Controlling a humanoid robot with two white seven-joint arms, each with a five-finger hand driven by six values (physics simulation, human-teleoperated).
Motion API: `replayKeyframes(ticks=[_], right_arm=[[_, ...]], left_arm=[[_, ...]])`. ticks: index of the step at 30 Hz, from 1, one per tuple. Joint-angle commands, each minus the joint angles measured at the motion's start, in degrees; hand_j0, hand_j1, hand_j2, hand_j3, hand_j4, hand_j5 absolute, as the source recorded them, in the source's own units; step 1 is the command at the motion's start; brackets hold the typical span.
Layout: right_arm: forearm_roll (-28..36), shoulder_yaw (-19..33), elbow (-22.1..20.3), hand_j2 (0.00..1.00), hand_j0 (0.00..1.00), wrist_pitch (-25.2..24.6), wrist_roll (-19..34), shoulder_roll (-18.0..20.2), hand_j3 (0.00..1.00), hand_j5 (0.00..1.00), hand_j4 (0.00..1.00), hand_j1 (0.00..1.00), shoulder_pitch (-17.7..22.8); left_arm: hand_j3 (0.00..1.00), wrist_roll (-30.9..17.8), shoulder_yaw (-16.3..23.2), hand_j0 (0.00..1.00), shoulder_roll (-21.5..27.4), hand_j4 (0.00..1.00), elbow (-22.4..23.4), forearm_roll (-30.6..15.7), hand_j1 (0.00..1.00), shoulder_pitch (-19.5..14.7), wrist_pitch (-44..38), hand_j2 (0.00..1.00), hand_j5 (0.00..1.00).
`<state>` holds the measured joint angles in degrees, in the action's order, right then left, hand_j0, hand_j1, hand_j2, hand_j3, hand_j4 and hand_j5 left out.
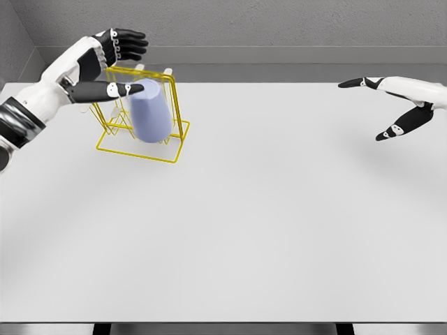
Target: Place the cup on the cup holder with both arms
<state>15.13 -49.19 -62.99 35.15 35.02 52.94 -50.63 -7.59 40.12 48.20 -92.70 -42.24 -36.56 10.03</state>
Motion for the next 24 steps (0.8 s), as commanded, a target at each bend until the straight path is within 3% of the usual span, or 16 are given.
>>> replayKeyframes(ticks=[1,7,14,18,21,22,24], right_arm=[[0.4,0.1,0.0,1.00,1.00,-0.2,0.0,0.1,1.00,1.00,1.00,1.00,0.0],[0.4,0.1,0.0,1.00,1.00,-0.2,0.0,0.1,1.00,1.00,1.00,1.00,0.0],[0.4,0.0,0.0,1.00,1.00,-0.2,0.0,0.3,1.00,1.00,1.00,1.00,0.1],[0.4,-0.5,-0.1,1.00,1.00,-0.2,0.0,0.3,1.00,1.00,1.00,1.00,0.0],[0.4,-0.6,0.0,1.00,1.00,-0.2,0.0,0.3,1.00,1.00,1.00,1.00,0.0],[0.4,-0.6,0.0,1.00,1.00,-0.2,0.0,0.3,1.00,1.00,1.00,1.00,0.0],[0.4,-0.6,-0.1,1.00,1.00,-0.2,0.0,0.4,1.00,1.00,1.00,1.00,0.0]], left_arm=[[0.79,0.0,0.0,0.79,0.1,0.79,0.0,-0.1,0.79,-0.1,0.0,0.79,0.79],[0.79,0.0,-0.2,0.79,0.1,0.79,-0.1,-0.2,0.79,0.5,0.1,0.79,0.79],[0.84,-0.1,-1.4,0.84,2.5,0.84,-5.1,-0.7,0.84,2.2,0.2,0.84,0.84],[0.87,-0.8,-5.9,0.87,5.4,0.87,-6.4,-0.8,0.87,6.4,0.3,0.87,0.87],[0.93,-0.8,-6.1,0.93,8.4,0.93,-6.7,-1.0,0.93,8.0,3.3,0.93,0.93],[1.00,-0.8,-6.1,1.00,8.6,1.00,-6.7,-1.0,1.00,9.0,4.6,1.00,1.00],[1.00,-0.6,-8.2,1.00,10.4,1.00,-6.7,-1.2,1.00,11.5,6.8,1.00,1.00]])
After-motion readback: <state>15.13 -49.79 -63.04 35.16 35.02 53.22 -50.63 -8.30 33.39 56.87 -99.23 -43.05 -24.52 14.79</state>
